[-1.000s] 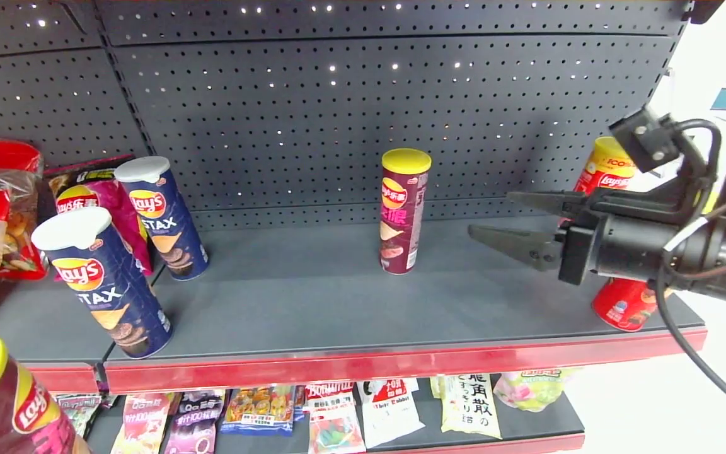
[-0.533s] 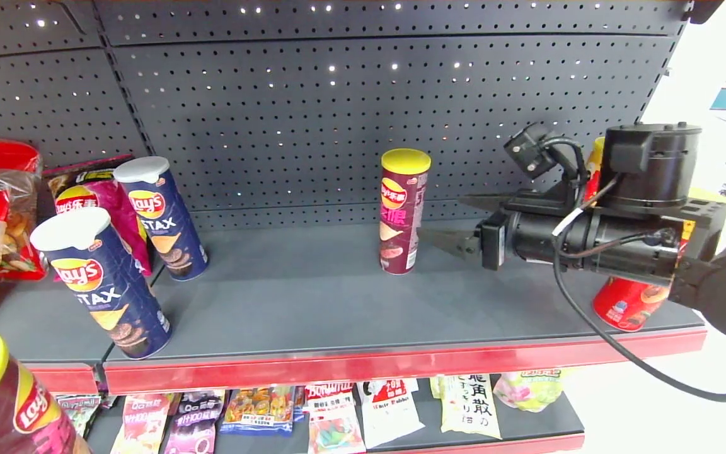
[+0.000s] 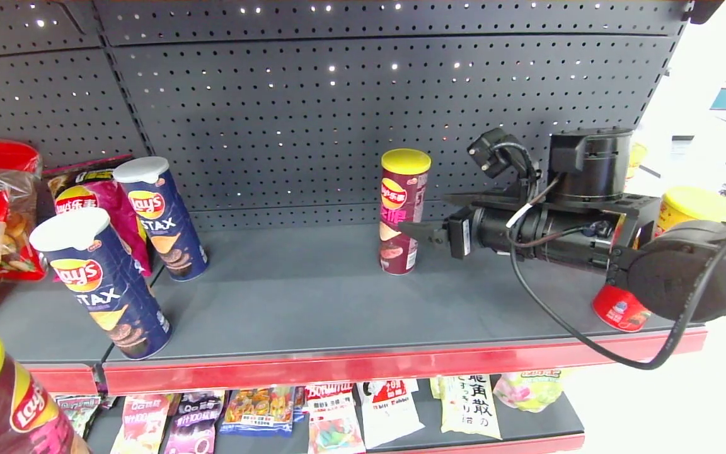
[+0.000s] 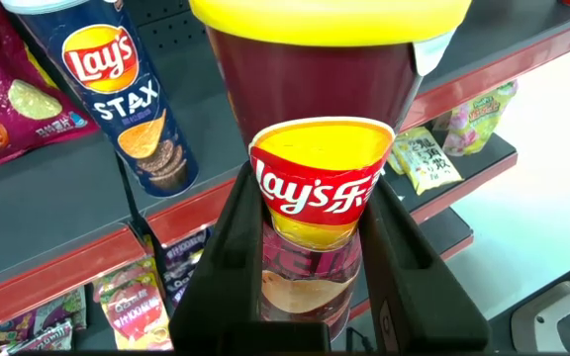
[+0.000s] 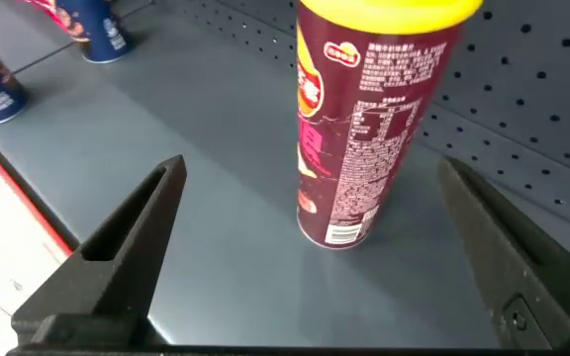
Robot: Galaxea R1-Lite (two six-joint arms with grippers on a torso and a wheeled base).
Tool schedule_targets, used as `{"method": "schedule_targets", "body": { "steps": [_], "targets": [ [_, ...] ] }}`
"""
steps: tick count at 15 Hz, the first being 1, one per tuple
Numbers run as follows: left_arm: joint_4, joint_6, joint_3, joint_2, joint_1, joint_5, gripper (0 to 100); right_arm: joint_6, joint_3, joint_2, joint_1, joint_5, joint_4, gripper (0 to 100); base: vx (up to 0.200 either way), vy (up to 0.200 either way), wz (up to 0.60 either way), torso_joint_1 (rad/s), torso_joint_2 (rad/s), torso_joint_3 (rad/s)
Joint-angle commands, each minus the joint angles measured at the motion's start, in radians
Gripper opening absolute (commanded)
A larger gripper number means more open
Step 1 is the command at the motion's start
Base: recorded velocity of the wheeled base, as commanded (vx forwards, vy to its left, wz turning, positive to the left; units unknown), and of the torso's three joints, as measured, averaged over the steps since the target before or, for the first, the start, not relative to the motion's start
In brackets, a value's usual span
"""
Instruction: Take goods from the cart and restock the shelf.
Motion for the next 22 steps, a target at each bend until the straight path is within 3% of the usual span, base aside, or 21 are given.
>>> {"method": "schedule_targets", "body": {
  "steps": [1, 22],
  "targets": [
    [0.000, 0.000, 0.000, -0.001, 0.001, 0.000, 0, 0.002, -0.016, 0.025, 0.002, -0.001, -0.002, 100, 0.000, 0.000, 0.00, 0.000, 0.00, 0.000],
    [0.002, 0.000, -0.022, -0.013, 0.003, 0.009, 0, 0.035, -0.234, 0.202, 0.017, -0.036, -0.009, 100, 0.000, 0.000, 0.00, 0.000, 0.00, 0.000]
  ]
}}
